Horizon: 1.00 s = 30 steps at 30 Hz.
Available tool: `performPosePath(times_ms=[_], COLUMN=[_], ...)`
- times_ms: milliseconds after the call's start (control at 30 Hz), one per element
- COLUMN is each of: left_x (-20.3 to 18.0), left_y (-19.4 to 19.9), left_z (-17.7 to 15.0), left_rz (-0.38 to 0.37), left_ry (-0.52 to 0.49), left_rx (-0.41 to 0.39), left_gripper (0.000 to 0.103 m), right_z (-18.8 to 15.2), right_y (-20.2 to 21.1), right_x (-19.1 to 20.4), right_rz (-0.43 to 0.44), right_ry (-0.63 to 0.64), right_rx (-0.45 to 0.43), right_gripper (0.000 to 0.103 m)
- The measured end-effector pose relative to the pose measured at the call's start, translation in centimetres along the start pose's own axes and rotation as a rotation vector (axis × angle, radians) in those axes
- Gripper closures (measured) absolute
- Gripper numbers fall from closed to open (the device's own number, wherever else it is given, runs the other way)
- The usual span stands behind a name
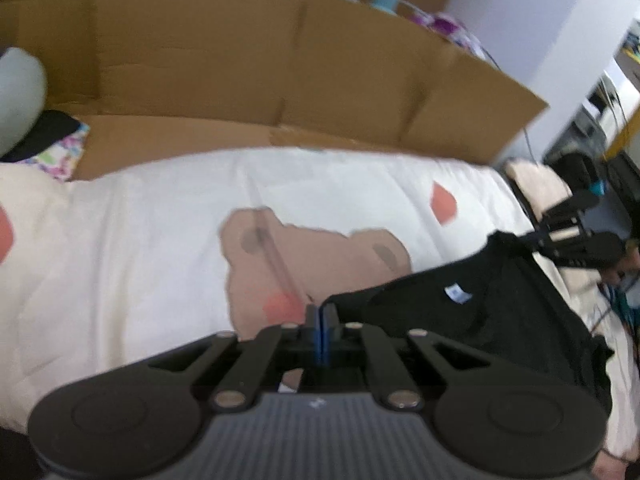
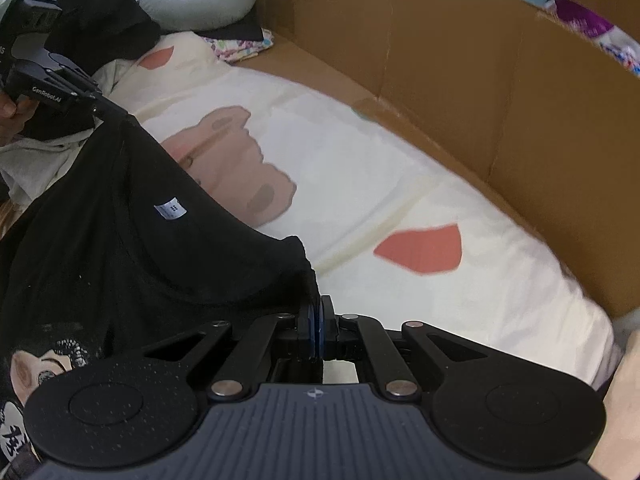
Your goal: Fold clothes
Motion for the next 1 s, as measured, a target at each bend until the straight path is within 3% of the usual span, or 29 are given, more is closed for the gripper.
performPosePath(times_ms=[533, 1000], left_x=[2.6, 4.0], left_y=[-1.2, -4.4], left_z=[2.6, 7.5], left_rz=[0.143, 0.28], left_ry=[0.07, 0.079], left_rx=[-0.102, -0.112], left_gripper=[0.102, 0.102], right_z=[7.1, 12.1], right_y=[-2.8, -6.5], right_x=[-1.1, -4.0], right_rz=[-0.128, -0.218], right_ry=[0.061, 0.052], right_rx=[-0.005, 0.04], right_gripper=[0.103, 0.103])
Point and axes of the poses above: each gripper's, at about its wrist camera, not at the fingertips, and y roughly against the way its jaws point, x to its left, z to its top, the point moved 1 cm from there along -y, roughly the way its jaws point, and after that the axes turned 5 degrees about x, right-handed, at the moved point
